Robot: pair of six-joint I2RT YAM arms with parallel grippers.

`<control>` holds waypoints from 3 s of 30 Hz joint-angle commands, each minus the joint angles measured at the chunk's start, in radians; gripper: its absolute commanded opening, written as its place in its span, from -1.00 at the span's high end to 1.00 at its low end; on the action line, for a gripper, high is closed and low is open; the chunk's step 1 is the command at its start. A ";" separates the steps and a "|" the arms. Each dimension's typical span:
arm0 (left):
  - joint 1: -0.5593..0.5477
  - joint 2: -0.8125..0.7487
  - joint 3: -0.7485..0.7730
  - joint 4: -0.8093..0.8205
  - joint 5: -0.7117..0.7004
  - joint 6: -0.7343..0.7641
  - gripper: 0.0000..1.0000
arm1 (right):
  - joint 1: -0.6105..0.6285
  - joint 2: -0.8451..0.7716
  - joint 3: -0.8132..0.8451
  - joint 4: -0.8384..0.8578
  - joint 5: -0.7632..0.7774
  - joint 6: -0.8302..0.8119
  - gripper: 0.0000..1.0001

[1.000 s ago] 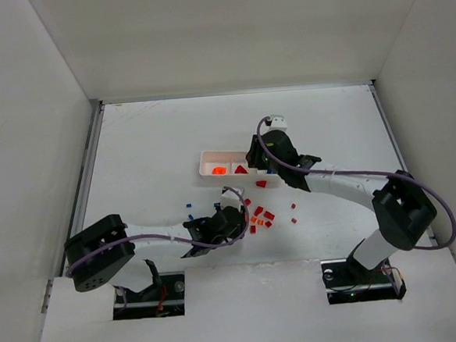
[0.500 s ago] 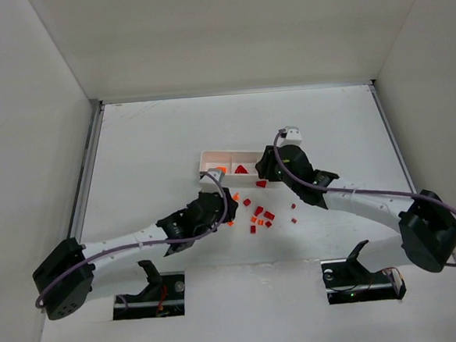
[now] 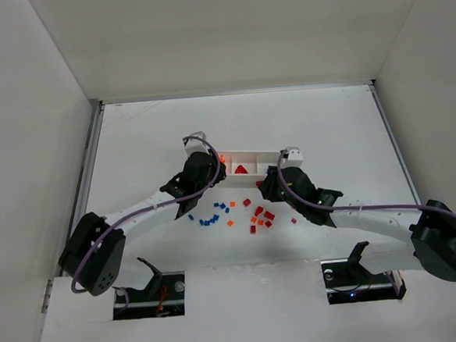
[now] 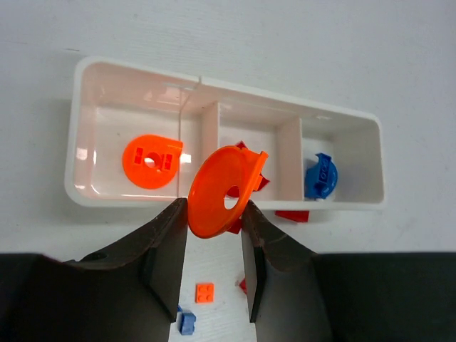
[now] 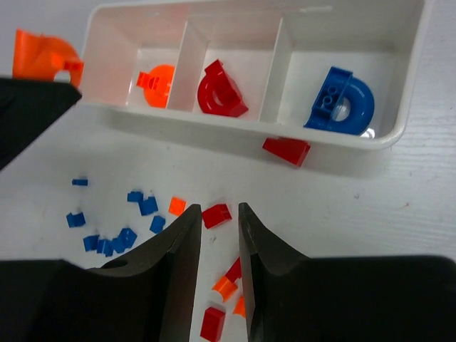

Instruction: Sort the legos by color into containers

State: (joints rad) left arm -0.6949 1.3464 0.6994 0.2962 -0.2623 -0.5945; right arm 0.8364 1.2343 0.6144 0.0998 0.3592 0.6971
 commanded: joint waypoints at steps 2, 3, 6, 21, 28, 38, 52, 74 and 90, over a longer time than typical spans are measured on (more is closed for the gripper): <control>0.056 0.071 0.081 0.041 0.018 -0.024 0.62 | 0.059 -0.018 -0.025 0.029 0.040 0.018 0.31; 0.062 0.086 0.089 0.038 0.018 -0.027 0.61 | 0.068 -0.016 -0.030 0.023 0.050 0.025 0.30; 0.068 0.129 0.110 0.035 0.012 -0.028 0.58 | 0.079 0.008 -0.031 0.002 0.044 0.038 0.24; 0.079 0.103 0.081 0.034 -0.003 -0.057 0.00 | 0.135 0.313 0.165 -0.005 0.029 -0.025 -0.14; 0.051 -0.047 -0.038 0.026 -0.018 -0.056 0.03 | 0.135 0.412 0.237 -0.061 0.044 -0.028 -0.01; -0.024 -0.351 -0.287 -0.221 -0.113 -0.065 0.08 | 0.135 0.498 0.340 -0.190 0.040 0.012 0.08; -0.036 -0.379 -0.308 -0.434 -0.302 -0.145 0.01 | 0.143 0.469 0.374 -0.275 0.081 0.027 0.52; -0.111 -0.337 -0.342 -0.448 -0.308 -0.245 0.15 | -0.061 0.470 0.532 -0.109 0.070 -0.117 0.11; -0.128 -0.274 -0.351 -0.381 -0.328 -0.229 0.39 | 0.095 0.389 0.377 -0.015 0.084 -0.093 0.01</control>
State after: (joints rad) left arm -0.8162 1.0740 0.3653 -0.1150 -0.5606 -0.8211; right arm 0.8906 1.6630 1.0142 0.0200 0.4267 0.5972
